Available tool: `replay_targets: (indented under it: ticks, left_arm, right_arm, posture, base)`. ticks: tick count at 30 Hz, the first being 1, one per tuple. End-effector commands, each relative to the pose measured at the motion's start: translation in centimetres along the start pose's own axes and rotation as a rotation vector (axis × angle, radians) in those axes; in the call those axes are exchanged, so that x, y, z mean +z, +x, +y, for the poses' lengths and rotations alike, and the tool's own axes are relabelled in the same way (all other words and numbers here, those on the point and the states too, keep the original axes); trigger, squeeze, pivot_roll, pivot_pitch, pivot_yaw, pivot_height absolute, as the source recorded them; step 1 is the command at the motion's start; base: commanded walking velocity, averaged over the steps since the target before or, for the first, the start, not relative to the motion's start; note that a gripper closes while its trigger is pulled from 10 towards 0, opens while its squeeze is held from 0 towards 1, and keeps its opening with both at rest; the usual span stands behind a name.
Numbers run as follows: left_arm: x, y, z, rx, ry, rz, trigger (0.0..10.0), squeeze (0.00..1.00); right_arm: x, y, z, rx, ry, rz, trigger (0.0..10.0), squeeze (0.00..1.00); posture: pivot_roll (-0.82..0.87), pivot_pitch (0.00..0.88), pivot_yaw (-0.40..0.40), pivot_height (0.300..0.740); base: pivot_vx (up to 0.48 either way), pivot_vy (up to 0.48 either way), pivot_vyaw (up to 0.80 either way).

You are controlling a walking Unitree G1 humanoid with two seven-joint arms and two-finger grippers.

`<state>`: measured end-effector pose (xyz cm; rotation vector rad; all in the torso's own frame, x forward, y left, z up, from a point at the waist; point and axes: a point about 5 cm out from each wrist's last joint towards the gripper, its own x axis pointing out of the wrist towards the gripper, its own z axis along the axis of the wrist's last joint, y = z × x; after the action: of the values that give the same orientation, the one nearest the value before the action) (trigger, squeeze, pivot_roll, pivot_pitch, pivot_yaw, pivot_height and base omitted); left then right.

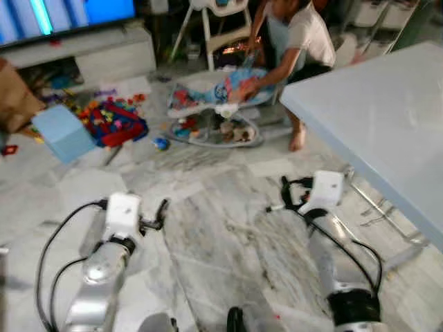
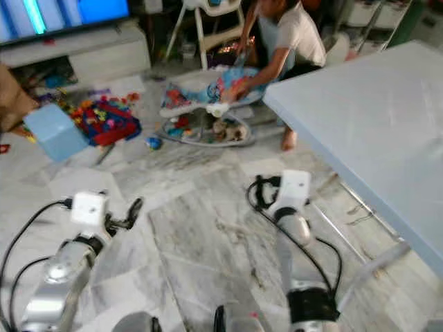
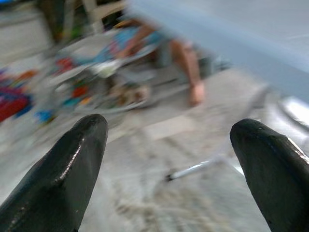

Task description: Restocking fridge

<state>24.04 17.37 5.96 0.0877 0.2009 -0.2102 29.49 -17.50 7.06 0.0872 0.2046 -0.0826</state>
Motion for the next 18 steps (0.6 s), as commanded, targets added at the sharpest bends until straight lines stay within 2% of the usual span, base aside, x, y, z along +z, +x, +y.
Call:
replay_targets:
  ticks: [1, 12, 18]
  left_arm:
    - [0.16, -0.01, 0.36, -0.004, -0.006, -0.01, 10.0, 0.0]
    - [0.56, 0.3, -0.08, -0.031, -0.013, -0.031, 10.0, 0.0]
    - [0.84, 0.51, -0.15, -0.04, -0.019, -0.045, 10.0, 0.0]
  right_arm:
    - [0.18, 0.19, 0.54, 0.008, 0.011, -0.005, 10.0, 0.0]
    - [0.52, 0.35, 0.92, 0.016, 0.0, -0.027, 10.0, 0.0]
    - [0.99, 0.46, 1.03, 0.023, -0.013, -0.056, 10.0, 0.0]
  posture:
    - [0.03, 0.063, -0.044, 0.74]
    - [0.03, 0.059, -0.042, 0.74]
    - [0.03, 0.058, -0.038, 0.74]
  base:
    - [0.341, 0.0, -0.8]
    - [0.403, 0.0, -0.8]
    - [0.453, 0.0, -0.09]
